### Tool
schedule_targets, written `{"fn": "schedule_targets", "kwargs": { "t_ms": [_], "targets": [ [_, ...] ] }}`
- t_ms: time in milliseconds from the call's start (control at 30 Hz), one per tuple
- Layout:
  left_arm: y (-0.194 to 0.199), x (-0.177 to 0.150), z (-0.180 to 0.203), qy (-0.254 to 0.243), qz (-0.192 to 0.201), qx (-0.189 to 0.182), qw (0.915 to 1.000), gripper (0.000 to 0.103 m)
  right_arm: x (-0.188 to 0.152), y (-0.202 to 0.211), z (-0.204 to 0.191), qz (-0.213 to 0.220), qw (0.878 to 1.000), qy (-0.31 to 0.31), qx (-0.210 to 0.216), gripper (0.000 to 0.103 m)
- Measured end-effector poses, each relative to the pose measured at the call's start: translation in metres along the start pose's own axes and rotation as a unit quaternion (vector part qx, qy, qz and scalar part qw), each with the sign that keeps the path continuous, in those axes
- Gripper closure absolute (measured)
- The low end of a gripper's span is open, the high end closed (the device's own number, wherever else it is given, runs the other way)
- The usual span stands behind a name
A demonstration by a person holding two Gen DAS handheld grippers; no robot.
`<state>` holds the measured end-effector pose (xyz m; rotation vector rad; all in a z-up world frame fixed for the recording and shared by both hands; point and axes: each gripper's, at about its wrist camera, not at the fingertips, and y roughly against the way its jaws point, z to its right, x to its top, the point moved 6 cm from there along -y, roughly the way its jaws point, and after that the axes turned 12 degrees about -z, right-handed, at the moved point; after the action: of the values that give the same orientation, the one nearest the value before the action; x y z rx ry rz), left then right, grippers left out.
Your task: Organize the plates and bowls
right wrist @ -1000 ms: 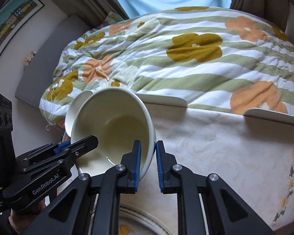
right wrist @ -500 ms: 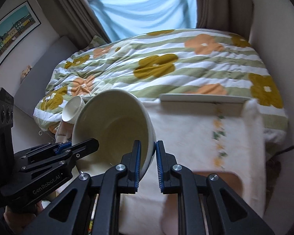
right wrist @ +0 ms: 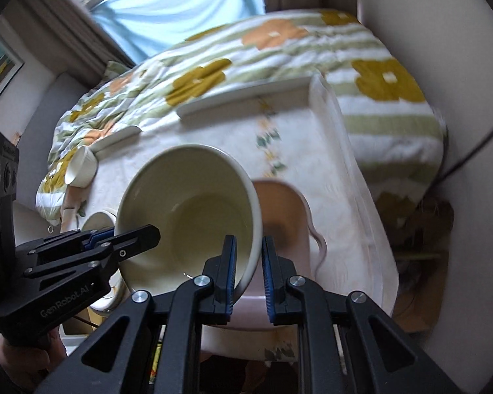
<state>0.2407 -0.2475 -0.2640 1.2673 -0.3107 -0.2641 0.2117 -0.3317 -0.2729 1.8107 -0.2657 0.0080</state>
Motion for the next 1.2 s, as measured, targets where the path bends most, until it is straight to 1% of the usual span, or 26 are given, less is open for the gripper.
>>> {"fn": "schedule_targets", "kwargs": {
  "t_ms": [133, 300, 533, 633, 767, 1067, 1200],
  "targets": [
    [-0.024, 0.001, 0.000, -0.018, -0.028, 0.010, 0.9994, 0.090, -0.007, -0.016, 0.009, -0.018, 0.999, -0.027, 0.003, 0.089],
    [-0.043, 0.002, -0.003, -0.040, -0.050, 0.021, 0.9977, 0.090, -0.014, -0.034, 0.018, -0.028, 0.998, -0.057, 0.008, 0.089],
    [-0.052, 0.008, 0.000, -0.078, -0.049, 0.053, 0.9943, 0.090, -0.016, -0.047, 0.026, -0.035, 0.996, -0.083, 0.000, 0.089],
    [-0.055, 0.010, -0.001, -0.085, -0.052, 0.056, 0.9934, 0.090, -0.017, -0.050, 0.027, -0.038, 0.995, -0.094, -0.002, 0.089],
    [-0.056, 0.011, -0.001, -0.097, -0.048, 0.067, 0.9919, 0.090, -0.017, -0.050, 0.026, -0.031, 0.995, -0.099, -0.003, 0.089],
    [-0.057, 0.011, 0.001, -0.097, -0.044, 0.070, 0.9919, 0.090, -0.019, -0.048, 0.024, -0.030, 0.995, -0.093, -0.004, 0.089],
    [-0.058, 0.010, 0.002, -0.093, -0.040, 0.080, 0.9916, 0.090, -0.019, -0.046, 0.024, -0.031, 0.996, -0.086, -0.004, 0.089]
  ]
}}
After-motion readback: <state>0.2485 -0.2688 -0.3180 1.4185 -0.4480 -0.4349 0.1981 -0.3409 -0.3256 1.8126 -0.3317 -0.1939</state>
